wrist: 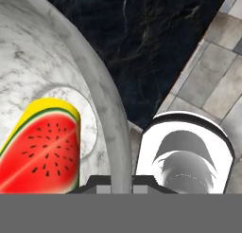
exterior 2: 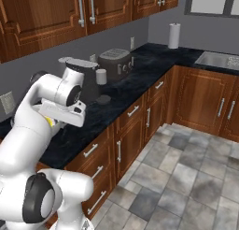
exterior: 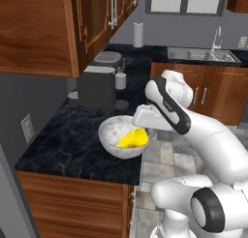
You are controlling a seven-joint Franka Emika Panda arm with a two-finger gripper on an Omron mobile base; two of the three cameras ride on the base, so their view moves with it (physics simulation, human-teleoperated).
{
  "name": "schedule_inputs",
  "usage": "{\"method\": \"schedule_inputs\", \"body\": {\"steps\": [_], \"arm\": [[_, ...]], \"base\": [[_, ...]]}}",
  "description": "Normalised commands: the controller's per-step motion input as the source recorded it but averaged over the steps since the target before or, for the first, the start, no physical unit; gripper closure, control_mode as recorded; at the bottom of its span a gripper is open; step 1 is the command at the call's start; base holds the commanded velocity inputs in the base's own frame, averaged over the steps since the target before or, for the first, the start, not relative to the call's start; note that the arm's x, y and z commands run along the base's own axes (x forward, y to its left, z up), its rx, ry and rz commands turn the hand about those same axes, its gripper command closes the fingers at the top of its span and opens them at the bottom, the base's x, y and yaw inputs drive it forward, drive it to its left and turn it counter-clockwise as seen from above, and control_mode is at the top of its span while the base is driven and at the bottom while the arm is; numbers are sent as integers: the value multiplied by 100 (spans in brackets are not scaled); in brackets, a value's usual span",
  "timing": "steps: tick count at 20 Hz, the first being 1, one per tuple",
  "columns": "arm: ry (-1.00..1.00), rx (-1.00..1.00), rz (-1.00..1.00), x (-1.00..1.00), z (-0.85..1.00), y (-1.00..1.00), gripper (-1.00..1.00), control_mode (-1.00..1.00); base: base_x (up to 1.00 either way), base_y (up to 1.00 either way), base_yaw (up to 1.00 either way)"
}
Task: Place the cup inside the bowl on the dining table and move the bowl to any counter.
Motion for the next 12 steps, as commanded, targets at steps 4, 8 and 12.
{"method": "schedule_inputs", "body": {"steps": [4,8,12], "arm": [[0,0,2,20,-4,0,100,-100],[0,0,2,27,-1,0,100,-100],[2,0,1,48,0,0,100,-100]], "base": [[0,0,0],[0,0,0],[0,0,0]]}}
